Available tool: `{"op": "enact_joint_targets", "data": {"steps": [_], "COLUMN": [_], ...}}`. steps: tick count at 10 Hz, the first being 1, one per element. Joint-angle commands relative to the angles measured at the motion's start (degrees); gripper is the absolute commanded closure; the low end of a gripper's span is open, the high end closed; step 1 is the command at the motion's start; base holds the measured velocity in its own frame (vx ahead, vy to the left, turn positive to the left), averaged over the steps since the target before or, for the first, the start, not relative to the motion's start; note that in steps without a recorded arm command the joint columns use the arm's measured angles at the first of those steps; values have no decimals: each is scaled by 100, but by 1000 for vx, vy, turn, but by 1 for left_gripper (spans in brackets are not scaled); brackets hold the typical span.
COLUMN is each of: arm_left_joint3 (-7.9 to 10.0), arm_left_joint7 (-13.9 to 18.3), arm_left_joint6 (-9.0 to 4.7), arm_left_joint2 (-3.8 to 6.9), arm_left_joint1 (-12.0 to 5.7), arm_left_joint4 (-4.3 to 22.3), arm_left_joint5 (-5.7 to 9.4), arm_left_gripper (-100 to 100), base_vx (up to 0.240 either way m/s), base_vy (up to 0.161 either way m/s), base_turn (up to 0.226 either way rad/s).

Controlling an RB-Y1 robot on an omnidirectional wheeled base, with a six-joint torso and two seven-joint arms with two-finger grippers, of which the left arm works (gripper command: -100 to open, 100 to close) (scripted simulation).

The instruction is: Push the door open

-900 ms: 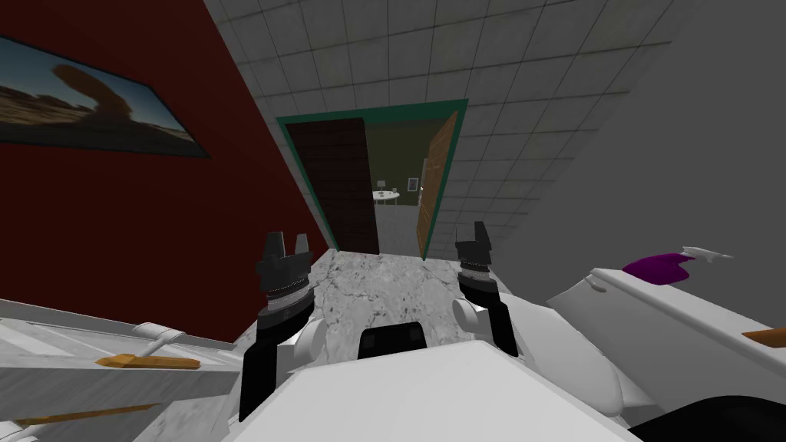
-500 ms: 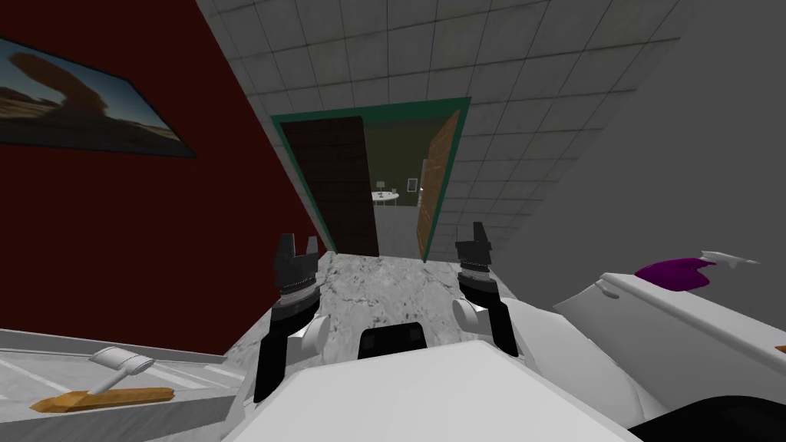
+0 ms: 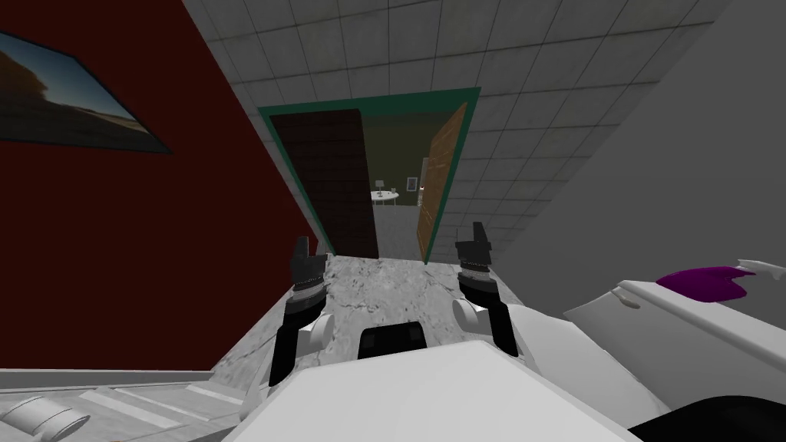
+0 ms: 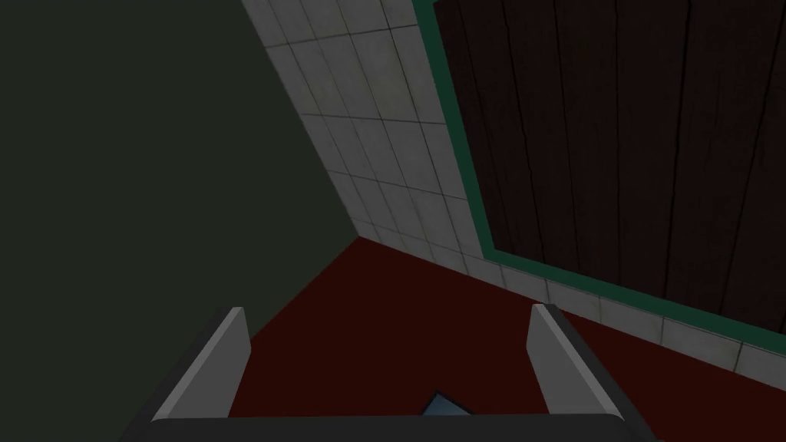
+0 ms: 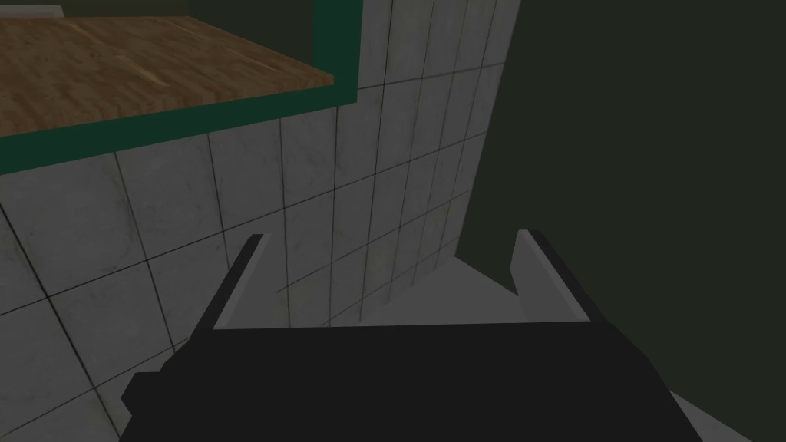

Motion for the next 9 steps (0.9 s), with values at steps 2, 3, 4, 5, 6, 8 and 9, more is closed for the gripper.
{"op": "enact_joint_targets", "data": {"steps": [2,3,4,5,6,8,9], "arm_left_joint3": [24,23,22,20,19,16,15], "arm_left_joint7": [25,30,35,41,47,58,64], "arm_left_joint6": [-26,-41,-57,-75,-93,-130,-148], "arm_left_joint2": [73,95,117,137,157,197,216], "arm_left_joint1": [-158,-210,-263,-323,-383,-502,-564], "arm_left_joint4": [346,475,610,760,911,1211,1367], "arm_left_joint5": [28,34,40,46,53,66,73], "arm_left_gripper": [-100,-100,-100,-100,-100,-100,-100], "base_vx": [78,85,98,102,112,104,102], "base_vy": [15,28,30,27,26,36,29], "base_turn": [-21,-24,-22,-29,-32,-27,-28]}}
